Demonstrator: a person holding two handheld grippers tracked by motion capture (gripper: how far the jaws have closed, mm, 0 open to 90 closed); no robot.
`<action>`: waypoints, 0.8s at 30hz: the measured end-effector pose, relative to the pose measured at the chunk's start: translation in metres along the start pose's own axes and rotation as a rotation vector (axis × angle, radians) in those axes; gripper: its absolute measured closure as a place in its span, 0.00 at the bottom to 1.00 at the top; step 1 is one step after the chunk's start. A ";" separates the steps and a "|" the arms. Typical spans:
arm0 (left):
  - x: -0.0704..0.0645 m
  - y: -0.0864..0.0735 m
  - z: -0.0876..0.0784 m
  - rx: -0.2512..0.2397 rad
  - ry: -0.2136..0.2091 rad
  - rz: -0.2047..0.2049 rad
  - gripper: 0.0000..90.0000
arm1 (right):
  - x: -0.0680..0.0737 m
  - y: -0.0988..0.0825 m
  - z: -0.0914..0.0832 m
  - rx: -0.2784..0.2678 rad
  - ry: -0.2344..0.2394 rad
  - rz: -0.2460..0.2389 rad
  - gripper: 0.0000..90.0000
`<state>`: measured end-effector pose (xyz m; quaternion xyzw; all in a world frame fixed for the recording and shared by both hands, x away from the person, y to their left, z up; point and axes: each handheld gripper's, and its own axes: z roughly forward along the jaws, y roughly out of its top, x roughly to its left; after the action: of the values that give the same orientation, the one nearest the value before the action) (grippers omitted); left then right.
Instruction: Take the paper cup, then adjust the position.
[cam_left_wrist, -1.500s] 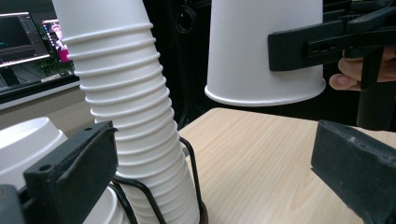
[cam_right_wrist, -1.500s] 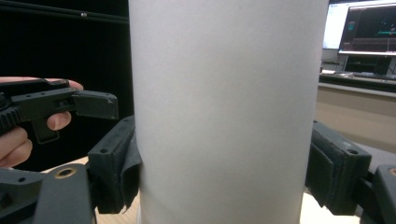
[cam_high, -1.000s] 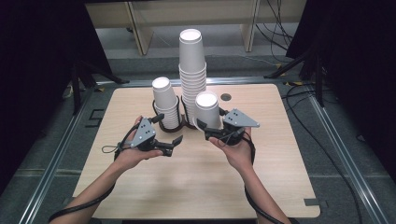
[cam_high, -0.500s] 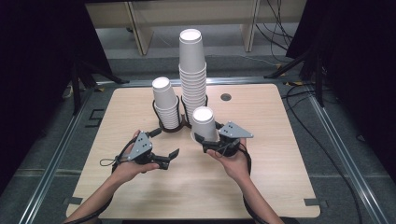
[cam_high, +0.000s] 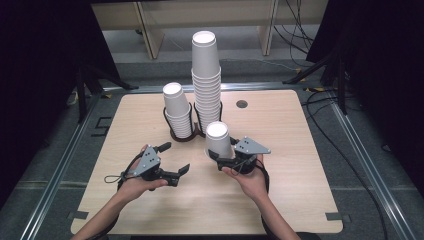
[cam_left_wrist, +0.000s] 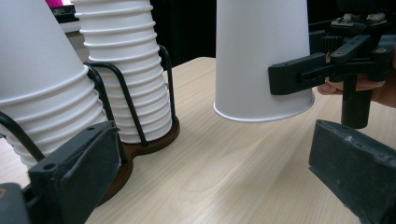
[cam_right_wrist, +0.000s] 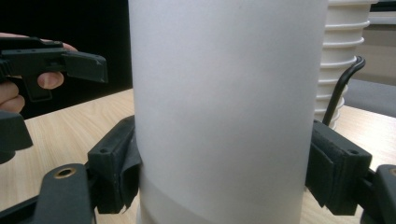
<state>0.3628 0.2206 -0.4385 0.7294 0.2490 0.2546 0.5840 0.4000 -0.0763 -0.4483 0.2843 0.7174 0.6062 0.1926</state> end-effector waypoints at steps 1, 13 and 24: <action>0.000 0.001 0.000 0.003 -0.004 -0.001 0.02 | 0.001 -0.001 0.000 0.003 0.007 0.033 0.25; 0.011 0.011 0.007 -0.012 0.055 0.101 0.02 | 0.001 -0.006 0.008 0.010 0.024 -0.007 0.25; -0.014 0.026 0.029 0.002 -0.087 -0.051 0.03 | 0.012 -0.010 0.014 0.037 0.049 0.009 0.25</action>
<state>0.3728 0.1854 -0.4191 0.7338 0.2420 0.2075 0.6000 0.3980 -0.0586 -0.4603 0.2762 0.7318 0.6002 0.1670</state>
